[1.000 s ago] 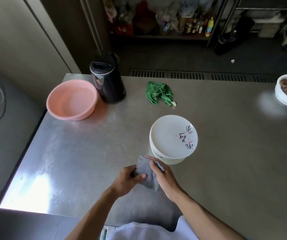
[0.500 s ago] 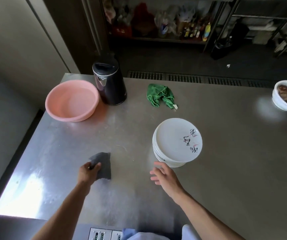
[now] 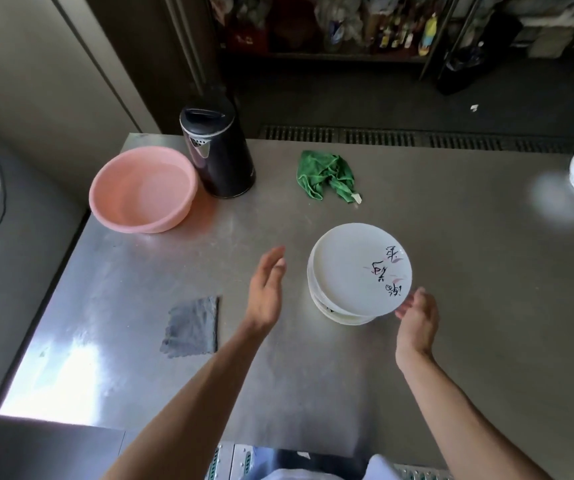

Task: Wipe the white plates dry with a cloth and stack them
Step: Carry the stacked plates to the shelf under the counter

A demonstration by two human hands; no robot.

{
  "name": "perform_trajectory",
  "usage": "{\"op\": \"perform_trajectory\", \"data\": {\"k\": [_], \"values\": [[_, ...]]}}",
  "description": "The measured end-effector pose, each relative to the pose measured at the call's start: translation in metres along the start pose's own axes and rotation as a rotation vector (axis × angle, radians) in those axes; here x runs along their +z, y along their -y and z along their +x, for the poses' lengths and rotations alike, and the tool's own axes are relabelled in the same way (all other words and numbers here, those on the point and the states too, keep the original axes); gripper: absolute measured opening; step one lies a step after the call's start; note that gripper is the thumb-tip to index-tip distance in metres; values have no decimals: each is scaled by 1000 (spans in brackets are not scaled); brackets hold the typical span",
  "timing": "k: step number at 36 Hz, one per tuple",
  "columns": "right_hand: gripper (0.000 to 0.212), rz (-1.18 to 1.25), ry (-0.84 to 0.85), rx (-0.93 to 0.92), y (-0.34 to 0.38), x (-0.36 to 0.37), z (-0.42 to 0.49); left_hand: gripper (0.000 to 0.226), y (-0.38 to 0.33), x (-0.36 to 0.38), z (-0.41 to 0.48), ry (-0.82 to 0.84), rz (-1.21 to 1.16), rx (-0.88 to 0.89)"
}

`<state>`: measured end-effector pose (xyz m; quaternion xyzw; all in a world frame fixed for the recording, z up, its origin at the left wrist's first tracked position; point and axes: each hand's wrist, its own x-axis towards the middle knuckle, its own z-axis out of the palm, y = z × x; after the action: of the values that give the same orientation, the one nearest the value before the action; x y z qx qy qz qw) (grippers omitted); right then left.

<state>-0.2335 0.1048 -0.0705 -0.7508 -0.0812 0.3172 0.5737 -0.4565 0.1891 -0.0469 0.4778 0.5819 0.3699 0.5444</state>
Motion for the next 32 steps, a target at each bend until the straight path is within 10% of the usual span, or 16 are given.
{"op": "perform_trajectory", "data": {"k": [16,22,32], "values": [[41,-10,566,-120,36,13,53,71,8,73,15,94,-187,13],[42,0,627,-121,21,13,69,55,21,83,22,48,-230,31],[64,166,618,-41,8,18,65,100,30,98,18,-5,-375,71]]}}
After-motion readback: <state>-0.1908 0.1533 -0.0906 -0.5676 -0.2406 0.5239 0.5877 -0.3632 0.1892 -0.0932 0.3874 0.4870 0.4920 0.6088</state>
